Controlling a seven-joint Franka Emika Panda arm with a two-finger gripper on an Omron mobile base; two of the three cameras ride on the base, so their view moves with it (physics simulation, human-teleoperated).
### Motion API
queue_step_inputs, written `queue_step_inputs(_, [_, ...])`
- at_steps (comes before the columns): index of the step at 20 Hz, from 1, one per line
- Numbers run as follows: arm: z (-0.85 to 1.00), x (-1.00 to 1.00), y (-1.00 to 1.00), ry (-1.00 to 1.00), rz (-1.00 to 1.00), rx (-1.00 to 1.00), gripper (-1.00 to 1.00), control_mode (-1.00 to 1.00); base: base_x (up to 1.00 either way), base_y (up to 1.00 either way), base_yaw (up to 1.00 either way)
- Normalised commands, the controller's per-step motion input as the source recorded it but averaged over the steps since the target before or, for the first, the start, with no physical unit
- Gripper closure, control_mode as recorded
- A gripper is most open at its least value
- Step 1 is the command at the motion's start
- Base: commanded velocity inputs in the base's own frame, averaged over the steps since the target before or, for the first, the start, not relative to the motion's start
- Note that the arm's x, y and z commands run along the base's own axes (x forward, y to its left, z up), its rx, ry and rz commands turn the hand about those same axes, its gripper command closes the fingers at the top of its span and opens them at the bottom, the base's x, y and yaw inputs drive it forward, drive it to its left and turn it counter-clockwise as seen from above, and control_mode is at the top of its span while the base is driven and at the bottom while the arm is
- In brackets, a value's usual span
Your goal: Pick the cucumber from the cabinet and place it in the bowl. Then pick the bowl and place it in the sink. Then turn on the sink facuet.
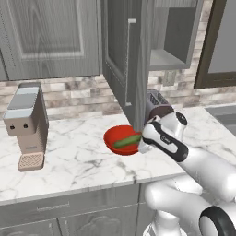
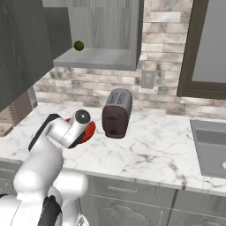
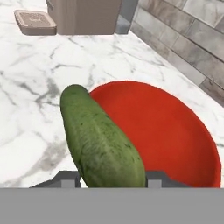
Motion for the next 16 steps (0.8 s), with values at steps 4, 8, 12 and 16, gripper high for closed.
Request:
queue_step_inputs(4, [-0.06, 0.47, 0.00, 0.02, -0.01, -0.01, 1.00, -1.00, 0.00, 0.00, 0.00])
queue_step_inputs(8, [-0.05, 0.44, 0.00, 0.04, 0.00, 0.00, 1.00, -1.00, 0.00, 0.00, 0.00])
queue_step_inputs(12, [-0.16, 0.23, 0.00, 0.07, 0.00, -0.01, 1.00, -1.00, 0.00, 0.00, 0.00])
queue_step_inputs(16, [-0.25, 0.10, 0.00, 0.07, 0.00, -0.02, 1.00, -1.00, 0.00, 0.00, 0.00])
